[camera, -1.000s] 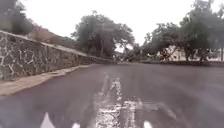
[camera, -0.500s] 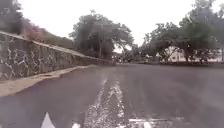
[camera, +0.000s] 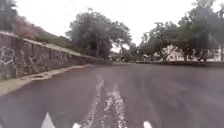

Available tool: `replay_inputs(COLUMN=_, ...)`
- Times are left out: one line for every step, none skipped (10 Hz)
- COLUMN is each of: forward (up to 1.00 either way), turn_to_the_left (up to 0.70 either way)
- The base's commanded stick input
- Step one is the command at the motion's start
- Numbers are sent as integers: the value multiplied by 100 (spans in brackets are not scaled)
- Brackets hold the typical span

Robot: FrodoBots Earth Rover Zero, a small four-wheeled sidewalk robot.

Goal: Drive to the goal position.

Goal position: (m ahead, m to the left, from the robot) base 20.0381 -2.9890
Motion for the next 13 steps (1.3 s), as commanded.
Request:
replay_inputs(forward=85, turn_to_the_left=-12)
replay_inputs(forward=85, turn_to_the_left=-9)
replay_inputs(forward=85, turn_to_the_left=-8)
replay_inputs(forward=85, turn_to_the_left=-8)
replay_inputs(forward=85, turn_to_the_left=-5)
replay_inputs(forward=85, turn_to_the_left=-2)
replay_inputs(forward=85, turn_to_the_left=-3)
replay_inputs(forward=85, turn_to_the_left=-13)
replay_inputs(forward=85, turn_to_the_left=-22)
replay_inputs(forward=85, turn_to_the_left=-15)
replay_inputs(forward=85, turn_to_the_left=-7)
replay_inputs(forward=85, turn_to_the_left=-1)
replay_inputs(forward=85, turn_to_the_left=-9)
